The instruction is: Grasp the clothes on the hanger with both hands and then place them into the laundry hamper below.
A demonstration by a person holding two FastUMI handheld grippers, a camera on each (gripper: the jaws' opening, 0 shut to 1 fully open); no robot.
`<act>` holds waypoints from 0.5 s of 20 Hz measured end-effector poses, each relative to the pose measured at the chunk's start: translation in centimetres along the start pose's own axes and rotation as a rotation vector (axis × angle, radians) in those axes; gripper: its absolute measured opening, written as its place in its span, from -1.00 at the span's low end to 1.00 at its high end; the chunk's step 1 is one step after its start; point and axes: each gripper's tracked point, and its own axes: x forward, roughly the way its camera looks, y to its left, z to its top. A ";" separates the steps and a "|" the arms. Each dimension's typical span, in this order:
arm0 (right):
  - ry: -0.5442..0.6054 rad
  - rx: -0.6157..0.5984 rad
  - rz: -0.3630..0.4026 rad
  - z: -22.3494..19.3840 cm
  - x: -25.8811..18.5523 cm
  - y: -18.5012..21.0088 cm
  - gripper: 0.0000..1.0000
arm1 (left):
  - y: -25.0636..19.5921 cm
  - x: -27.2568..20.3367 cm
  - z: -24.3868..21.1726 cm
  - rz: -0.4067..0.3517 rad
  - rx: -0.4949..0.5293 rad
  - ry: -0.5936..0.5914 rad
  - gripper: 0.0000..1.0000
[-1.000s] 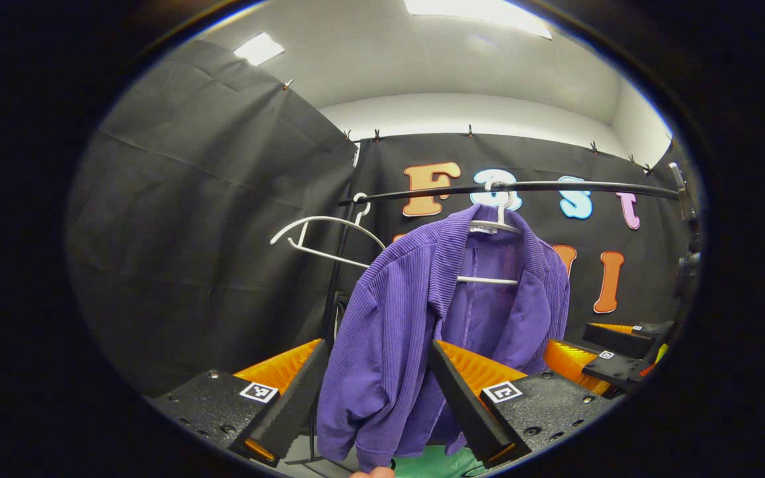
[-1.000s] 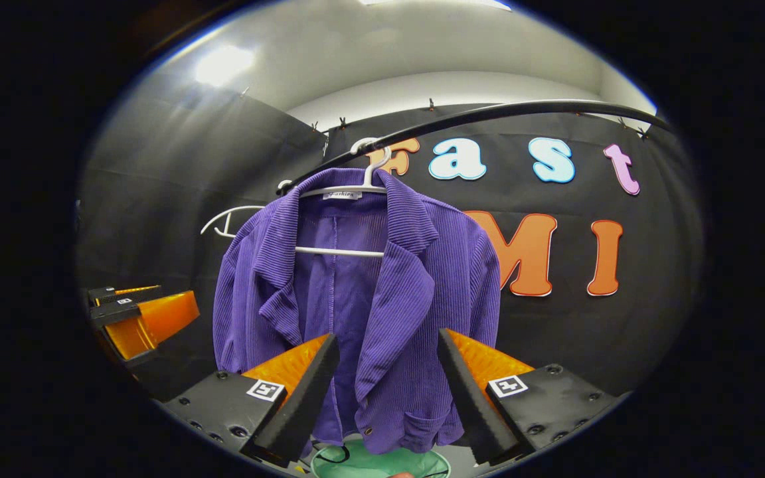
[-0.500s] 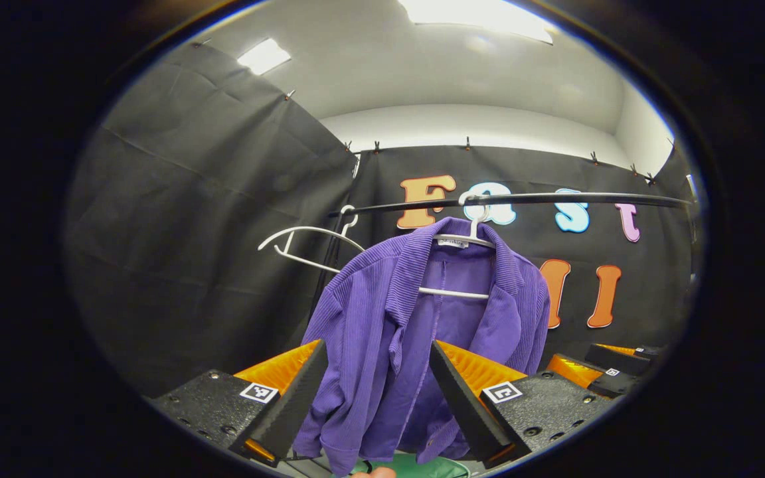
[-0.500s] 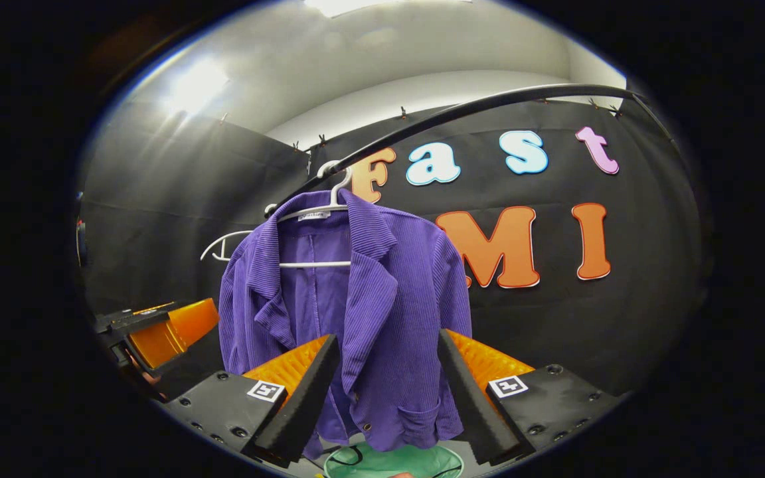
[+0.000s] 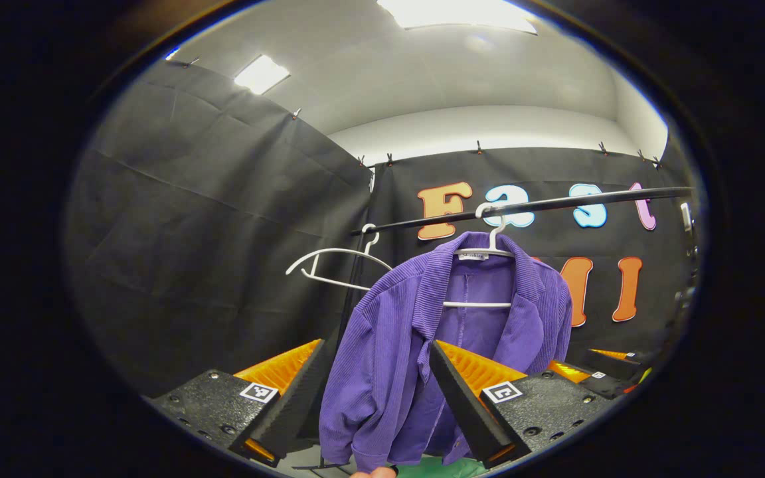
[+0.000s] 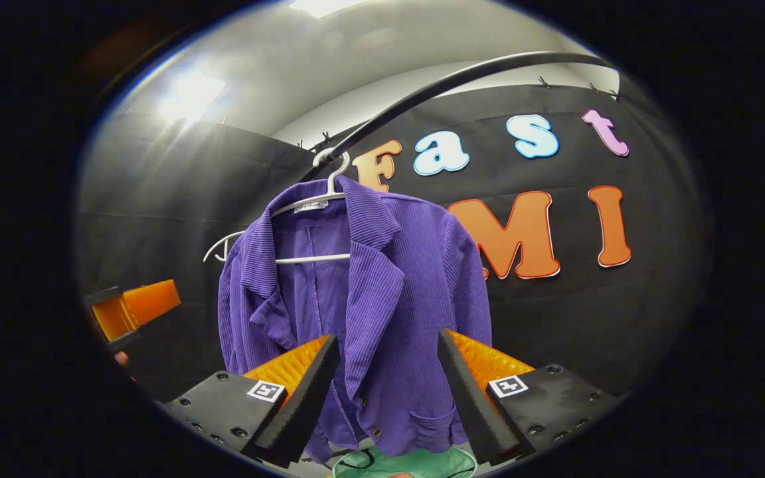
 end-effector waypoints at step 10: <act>0.076 0.002 -0.068 -5.9 13.1 0.0 0.93 | -0.5 -1.9 -1.4 -0.012 0.066 0.052 0.90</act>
